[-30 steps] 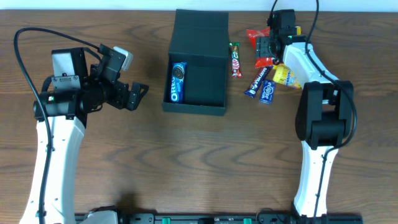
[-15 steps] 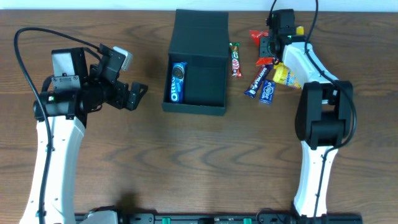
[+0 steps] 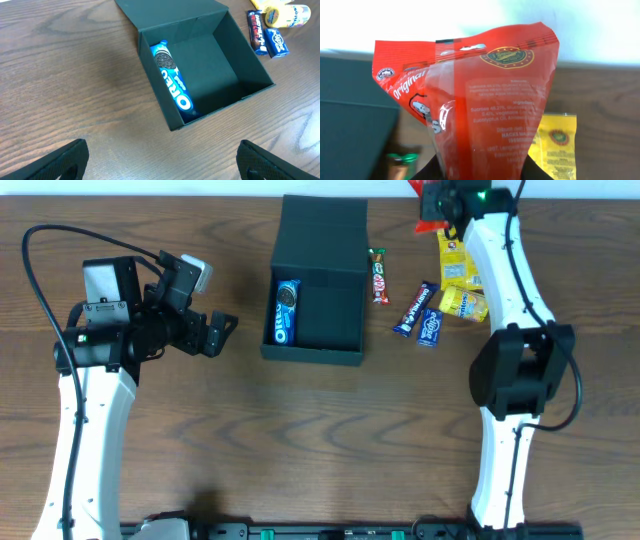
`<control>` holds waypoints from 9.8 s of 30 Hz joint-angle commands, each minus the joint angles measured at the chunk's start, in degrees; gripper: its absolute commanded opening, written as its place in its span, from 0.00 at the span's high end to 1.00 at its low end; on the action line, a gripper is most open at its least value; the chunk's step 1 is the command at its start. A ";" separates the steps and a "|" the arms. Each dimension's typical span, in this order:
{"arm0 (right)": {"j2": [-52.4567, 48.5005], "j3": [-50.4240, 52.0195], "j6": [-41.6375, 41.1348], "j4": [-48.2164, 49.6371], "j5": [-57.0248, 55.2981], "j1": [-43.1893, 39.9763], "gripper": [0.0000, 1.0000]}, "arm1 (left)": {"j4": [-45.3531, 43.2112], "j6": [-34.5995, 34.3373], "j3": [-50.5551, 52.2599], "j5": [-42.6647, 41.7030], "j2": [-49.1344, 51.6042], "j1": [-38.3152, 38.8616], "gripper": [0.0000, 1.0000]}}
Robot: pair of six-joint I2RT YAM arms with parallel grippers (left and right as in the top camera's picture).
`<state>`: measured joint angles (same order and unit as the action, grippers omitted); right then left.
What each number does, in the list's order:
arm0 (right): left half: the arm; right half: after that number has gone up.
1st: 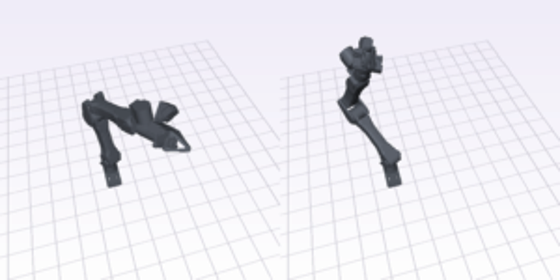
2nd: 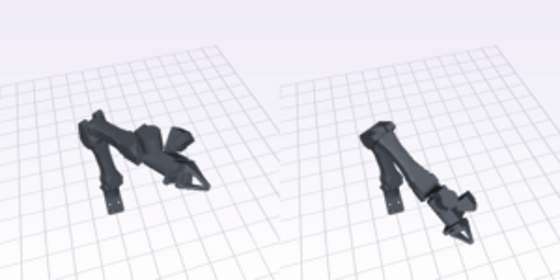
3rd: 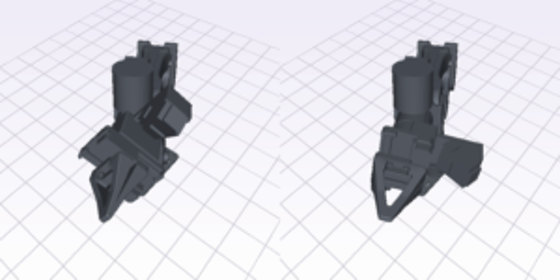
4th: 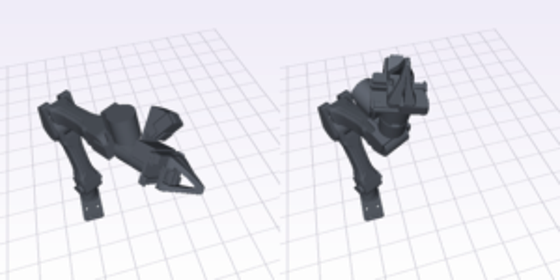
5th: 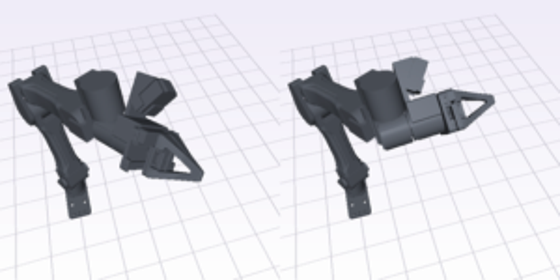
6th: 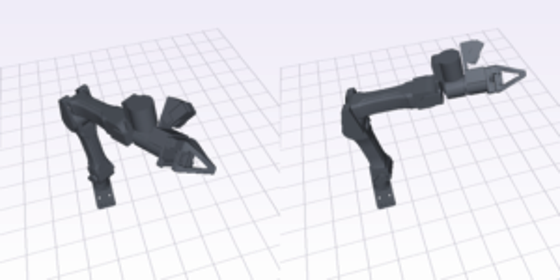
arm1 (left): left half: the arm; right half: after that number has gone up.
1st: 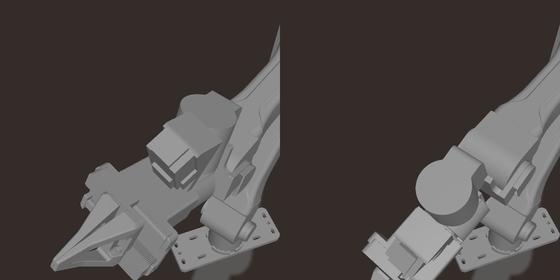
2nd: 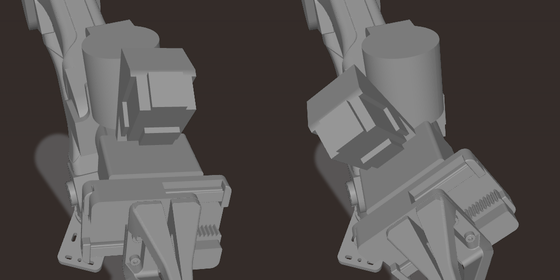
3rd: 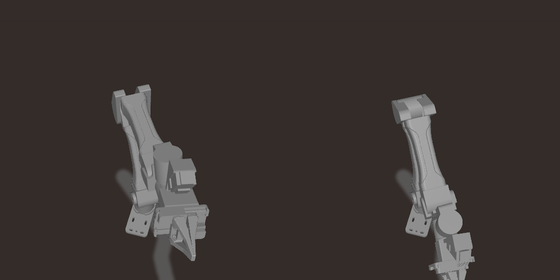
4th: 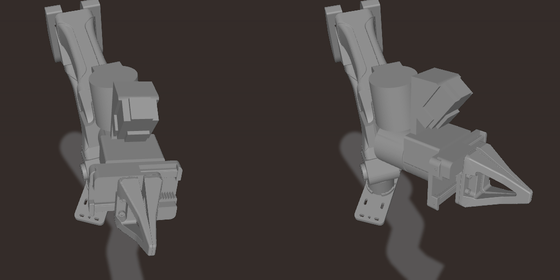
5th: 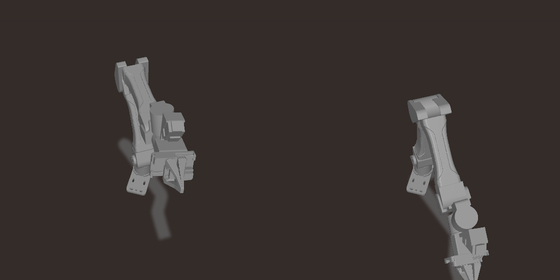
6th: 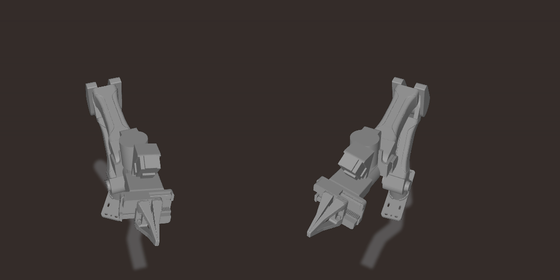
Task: Pack container
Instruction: 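Carry the red Hacks bag over the box and lower it inside, then push the red bag down into the box with the right gripper, then lift the right gripper out of the box and move right toward snacks, then lower the right gripper onto the yellow Hacks bag and grasp it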
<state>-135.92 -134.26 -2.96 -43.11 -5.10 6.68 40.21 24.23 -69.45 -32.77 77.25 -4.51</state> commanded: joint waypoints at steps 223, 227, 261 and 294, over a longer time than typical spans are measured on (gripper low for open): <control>5.29 22.84 -2.51 -5.35 18.86 11.37 0.99 | 0.07 -1.99 0.00 -1.77 17.73 -0.28 0.05; 5.29 22.84 -2.54 -5.31 17.55 11.37 0.99 | 0.04 -1.99 0.00 -1.77 17.73 -0.31 0.05; 0.90 14.93 3.23 -1.01 20.65 -17.07 0.01 | 0.07 -2.43 0.00 -1.77 17.73 -0.31 0.04; -10.67 14.95 -2.80 -0.94 35.78 -21.11 0.76 | 0.04 -4.13 0.00 -1.79 17.73 -0.31 0.04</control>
<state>-144.27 -119.28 -5.06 -43.97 30.00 -14.20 40.23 20.78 -69.45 -34.13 94.52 -4.51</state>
